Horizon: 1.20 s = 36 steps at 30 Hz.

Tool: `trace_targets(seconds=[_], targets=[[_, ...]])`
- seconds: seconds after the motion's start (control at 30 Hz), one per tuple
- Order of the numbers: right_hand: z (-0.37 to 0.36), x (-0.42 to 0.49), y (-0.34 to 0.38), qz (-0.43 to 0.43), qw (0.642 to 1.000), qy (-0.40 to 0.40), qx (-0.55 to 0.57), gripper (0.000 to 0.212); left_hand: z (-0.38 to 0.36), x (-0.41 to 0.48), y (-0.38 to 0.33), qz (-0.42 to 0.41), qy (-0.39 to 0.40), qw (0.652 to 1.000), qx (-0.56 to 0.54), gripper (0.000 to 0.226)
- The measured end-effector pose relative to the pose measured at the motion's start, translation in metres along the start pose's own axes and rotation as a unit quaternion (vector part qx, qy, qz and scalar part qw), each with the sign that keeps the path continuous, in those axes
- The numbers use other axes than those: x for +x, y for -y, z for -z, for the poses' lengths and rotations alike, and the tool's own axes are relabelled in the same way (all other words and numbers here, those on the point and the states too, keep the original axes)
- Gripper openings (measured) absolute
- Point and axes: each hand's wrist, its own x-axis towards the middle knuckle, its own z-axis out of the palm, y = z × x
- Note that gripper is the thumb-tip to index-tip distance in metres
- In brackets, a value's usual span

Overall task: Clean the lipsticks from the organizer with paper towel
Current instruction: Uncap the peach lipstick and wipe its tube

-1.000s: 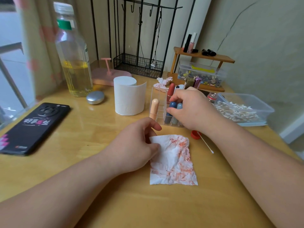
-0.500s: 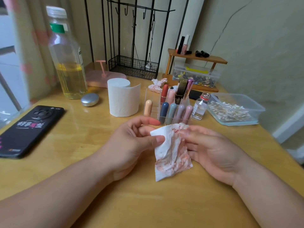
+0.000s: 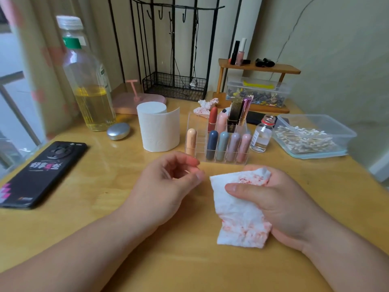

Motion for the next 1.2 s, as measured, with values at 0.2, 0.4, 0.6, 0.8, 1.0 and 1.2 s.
trace_targets(seconds=[0.2, 0.4, 0.6, 0.8, 1.0, 1.2], targets=[[-0.002, 0.002, -0.003, 0.036, 0.992, -0.054, -0.113, 0.033, 0.008, 0.037, -0.023, 0.025, -0.139, 0.983, 0.12, 0.009], [-0.002, 0.004, -0.005, 0.042, 0.988, -0.058, -0.14, 0.026, 0.002, 0.067, -0.021, -0.037, -0.099, 0.915, 0.39, 0.046], [-0.001, 0.004, -0.005, 0.045, 0.99, -0.044, -0.13, 0.02, -0.007, 0.079, -0.002, -0.031, -0.084, 0.91, 0.406, 0.026], [0.002, 0.005, -0.006, 0.063, 0.99, -0.024, -0.126, 0.039, -0.005, 0.075, -0.008, -0.062, -0.11, 0.943, 0.309, 0.017], [0.003, 0.001, -0.001, 0.124, 0.98, -0.052, -0.145, 0.016, 0.002, 0.034, -0.05, -0.083, 0.034, 0.991, 0.104, 0.022], [-0.001, -0.002, 0.001, 0.169, 0.97, -0.026, -0.175, 0.027, -0.01, -0.008, -0.021, -0.029, 0.149, 0.984, 0.097, 0.025]])
